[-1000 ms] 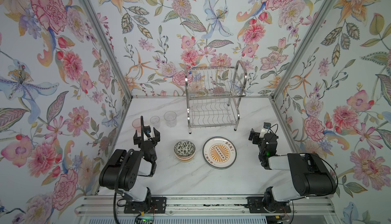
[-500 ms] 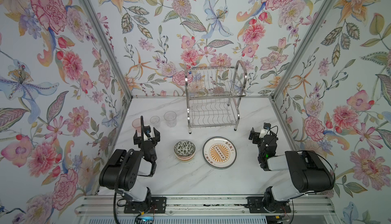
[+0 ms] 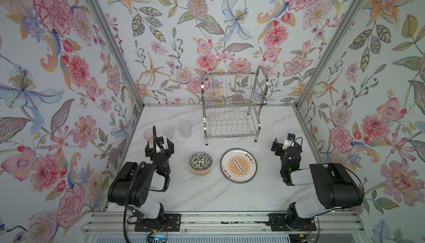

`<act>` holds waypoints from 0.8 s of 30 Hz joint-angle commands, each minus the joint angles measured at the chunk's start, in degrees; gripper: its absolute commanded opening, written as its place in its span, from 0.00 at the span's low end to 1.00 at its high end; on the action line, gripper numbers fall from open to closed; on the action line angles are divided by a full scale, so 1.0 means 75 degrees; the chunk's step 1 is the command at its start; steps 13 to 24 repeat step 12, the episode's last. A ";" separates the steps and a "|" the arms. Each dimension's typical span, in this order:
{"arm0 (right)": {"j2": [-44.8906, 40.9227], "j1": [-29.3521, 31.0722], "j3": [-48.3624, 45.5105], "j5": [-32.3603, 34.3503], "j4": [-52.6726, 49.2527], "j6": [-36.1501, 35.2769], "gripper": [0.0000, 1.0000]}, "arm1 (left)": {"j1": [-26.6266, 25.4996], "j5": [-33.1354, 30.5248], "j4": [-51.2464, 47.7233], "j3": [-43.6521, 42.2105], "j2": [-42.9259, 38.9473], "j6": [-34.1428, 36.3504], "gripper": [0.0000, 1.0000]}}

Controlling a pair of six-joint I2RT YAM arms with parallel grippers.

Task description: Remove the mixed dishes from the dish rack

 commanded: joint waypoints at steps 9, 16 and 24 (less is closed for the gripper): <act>0.0070 0.0042 -0.0081 0.0143 0.0177 0.0026 0.99 | 0.0091 0.0214 0.0053 0.0121 -0.0009 -0.0126 0.99; 0.0073 0.0041 -0.0087 0.0138 0.0180 0.0035 0.99 | 0.0088 0.0207 0.0129 0.0068 -0.0023 -0.0113 0.99; 0.0073 0.0041 -0.0087 0.0138 0.0180 0.0035 0.99 | 0.0088 0.0207 0.0129 0.0068 -0.0023 -0.0113 0.99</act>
